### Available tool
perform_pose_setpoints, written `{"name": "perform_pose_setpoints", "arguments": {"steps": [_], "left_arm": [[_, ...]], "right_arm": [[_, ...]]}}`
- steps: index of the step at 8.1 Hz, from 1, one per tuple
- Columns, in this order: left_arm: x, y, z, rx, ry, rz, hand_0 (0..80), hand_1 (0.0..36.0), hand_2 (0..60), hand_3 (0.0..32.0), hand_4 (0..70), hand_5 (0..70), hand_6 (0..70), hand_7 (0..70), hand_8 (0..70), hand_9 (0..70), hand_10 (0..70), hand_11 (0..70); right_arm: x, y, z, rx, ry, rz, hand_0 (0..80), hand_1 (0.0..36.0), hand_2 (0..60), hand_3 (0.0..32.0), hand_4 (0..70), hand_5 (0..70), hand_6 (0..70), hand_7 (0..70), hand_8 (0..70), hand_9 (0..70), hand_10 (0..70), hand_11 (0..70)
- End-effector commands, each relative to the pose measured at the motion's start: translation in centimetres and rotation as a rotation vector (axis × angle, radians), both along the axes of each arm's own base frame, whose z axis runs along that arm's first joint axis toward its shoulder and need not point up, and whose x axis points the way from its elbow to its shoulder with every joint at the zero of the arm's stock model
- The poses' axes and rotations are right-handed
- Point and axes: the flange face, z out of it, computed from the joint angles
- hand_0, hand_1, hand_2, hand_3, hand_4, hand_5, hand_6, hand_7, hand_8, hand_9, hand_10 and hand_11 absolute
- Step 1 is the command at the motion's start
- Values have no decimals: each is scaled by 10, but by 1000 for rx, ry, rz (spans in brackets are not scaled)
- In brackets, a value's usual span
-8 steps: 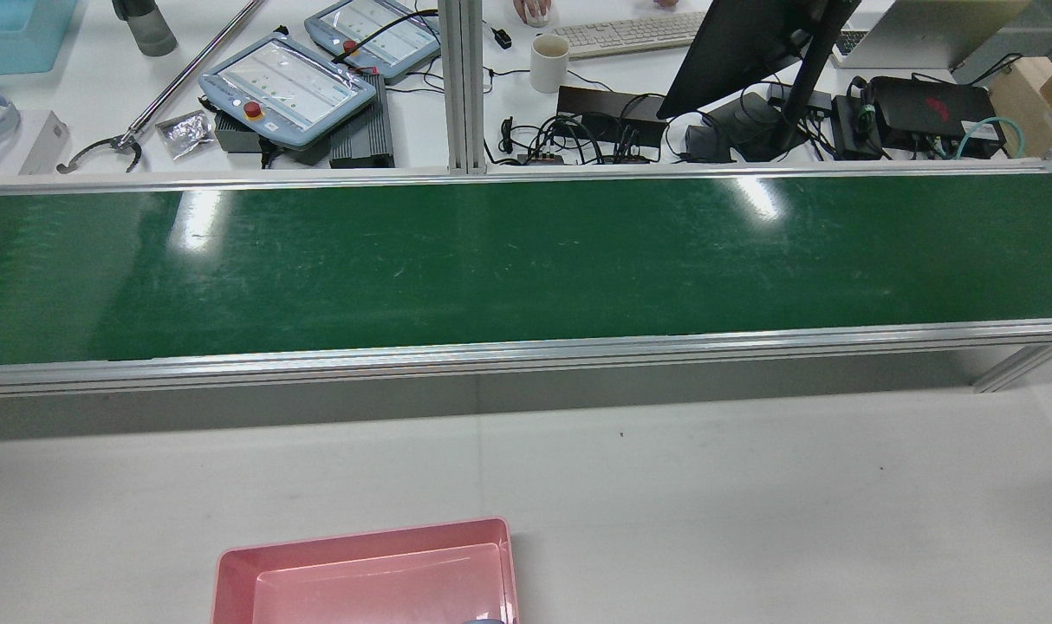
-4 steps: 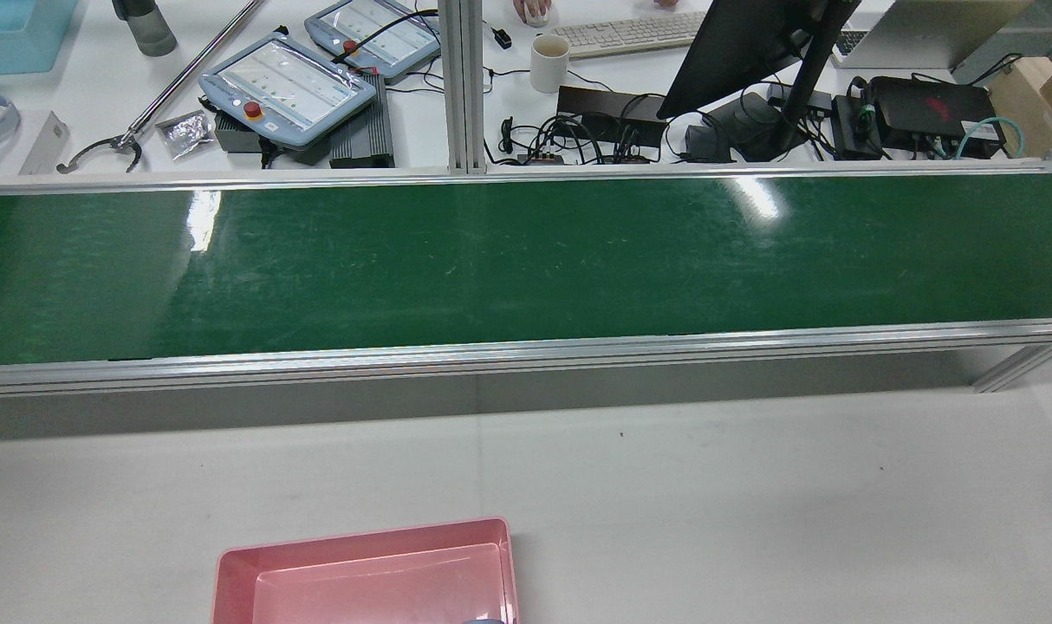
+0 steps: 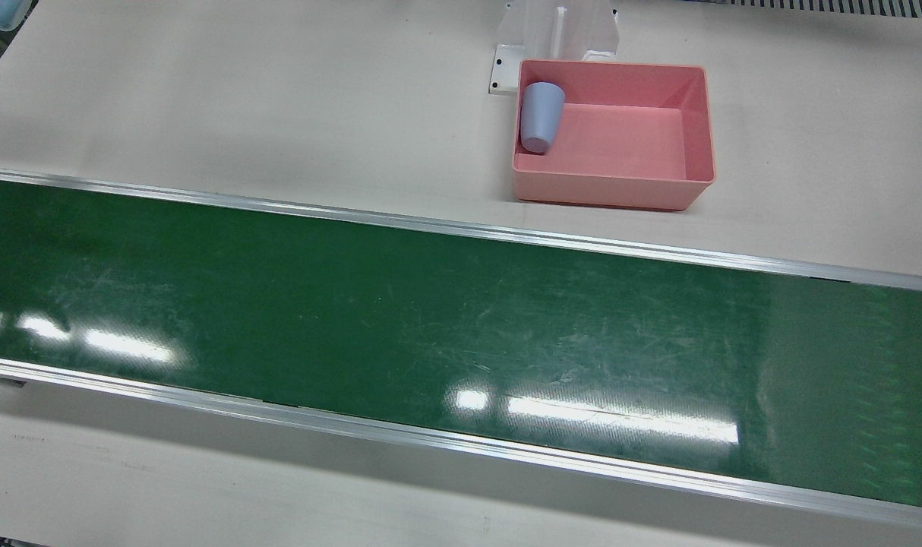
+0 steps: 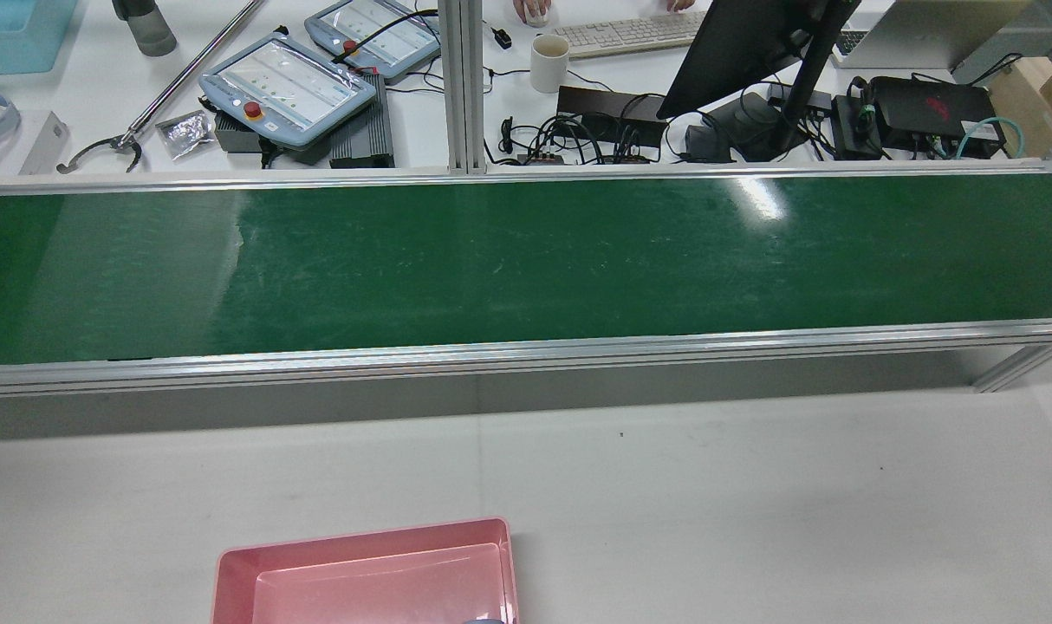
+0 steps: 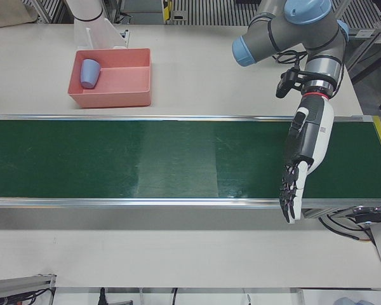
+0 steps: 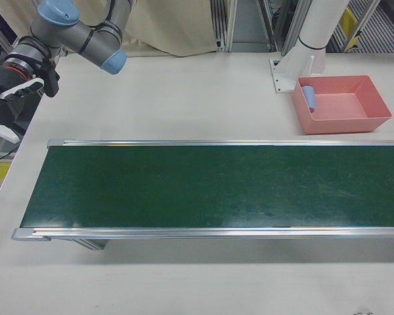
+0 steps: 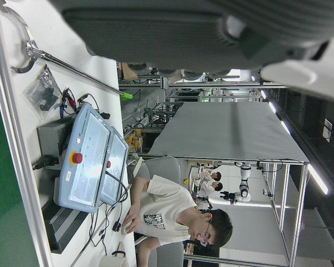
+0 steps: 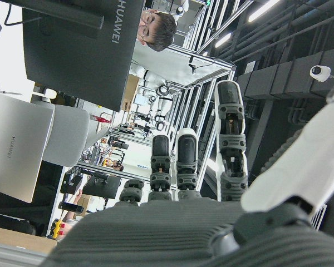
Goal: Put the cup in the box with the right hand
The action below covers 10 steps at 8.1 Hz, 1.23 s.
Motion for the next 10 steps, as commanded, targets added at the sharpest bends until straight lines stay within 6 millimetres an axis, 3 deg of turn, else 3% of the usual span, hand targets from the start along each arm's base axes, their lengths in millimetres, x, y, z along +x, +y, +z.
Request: {"name": "perform_pose_setpoints", "arguments": {"steps": [1, 4, 10], "left_arm": [[-1, 0, -1, 4, 1, -1, 0, 0, 0, 0, 0, 0, 0, 0, 0, 0, 0, 0], [0, 0, -2, 1, 0, 0, 0, 0, 0, 0, 0, 0, 0, 0, 0, 0, 0, 0], [0, 0, -3, 4, 0, 0, 0, 0, 0, 0, 0, 0, 0, 0, 0, 0, 0, 0]], "right_arm": [[12, 3, -3, 5, 0, 24, 381, 0, 42, 0, 651, 5, 134, 610, 151, 288, 56, 74], [15, 6, -3, 7, -12, 30, 383, 0, 44, 0, 659, 5, 135, 620, 152, 291, 55, 72], [12, 9, 6, -8, -22, 25, 391, 0, 23, 0, 598, 10, 133, 603, 158, 284, 50, 65]]}}
